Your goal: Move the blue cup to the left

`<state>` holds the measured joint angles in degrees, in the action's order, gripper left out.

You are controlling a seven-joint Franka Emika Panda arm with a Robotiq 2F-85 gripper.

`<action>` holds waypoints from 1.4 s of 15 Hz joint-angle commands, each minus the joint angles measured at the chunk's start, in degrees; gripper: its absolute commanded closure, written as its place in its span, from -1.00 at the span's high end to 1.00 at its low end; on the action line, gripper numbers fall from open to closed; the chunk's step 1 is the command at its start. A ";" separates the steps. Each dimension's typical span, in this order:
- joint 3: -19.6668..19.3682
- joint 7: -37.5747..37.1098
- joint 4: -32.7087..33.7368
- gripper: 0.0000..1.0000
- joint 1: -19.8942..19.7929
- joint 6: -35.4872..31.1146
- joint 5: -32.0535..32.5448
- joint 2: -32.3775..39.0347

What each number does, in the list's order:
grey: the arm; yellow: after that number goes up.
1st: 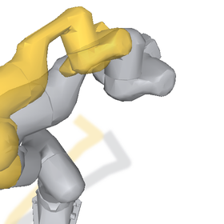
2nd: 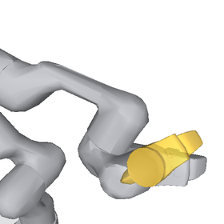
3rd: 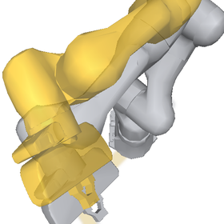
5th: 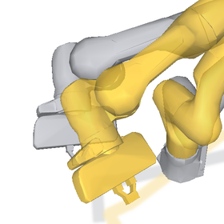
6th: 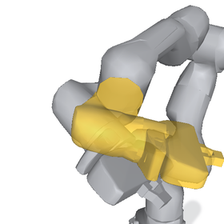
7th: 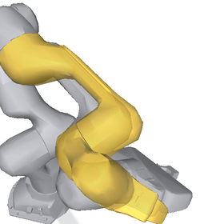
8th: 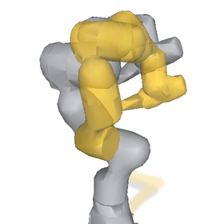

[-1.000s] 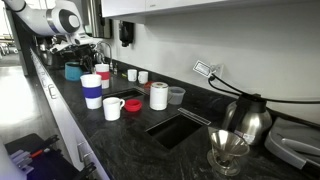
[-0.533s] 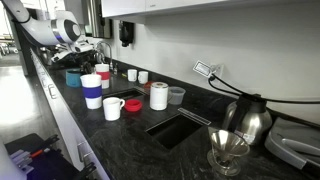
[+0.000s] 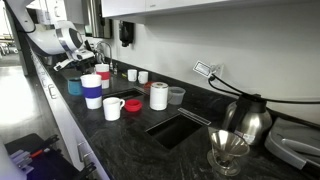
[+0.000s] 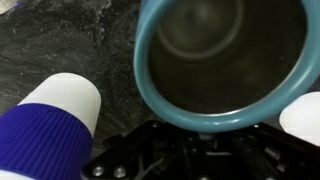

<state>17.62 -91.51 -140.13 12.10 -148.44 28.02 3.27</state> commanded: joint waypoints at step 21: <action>-5.20 2.45 1.64 0.99 2.57 0.61 -4.29 0.64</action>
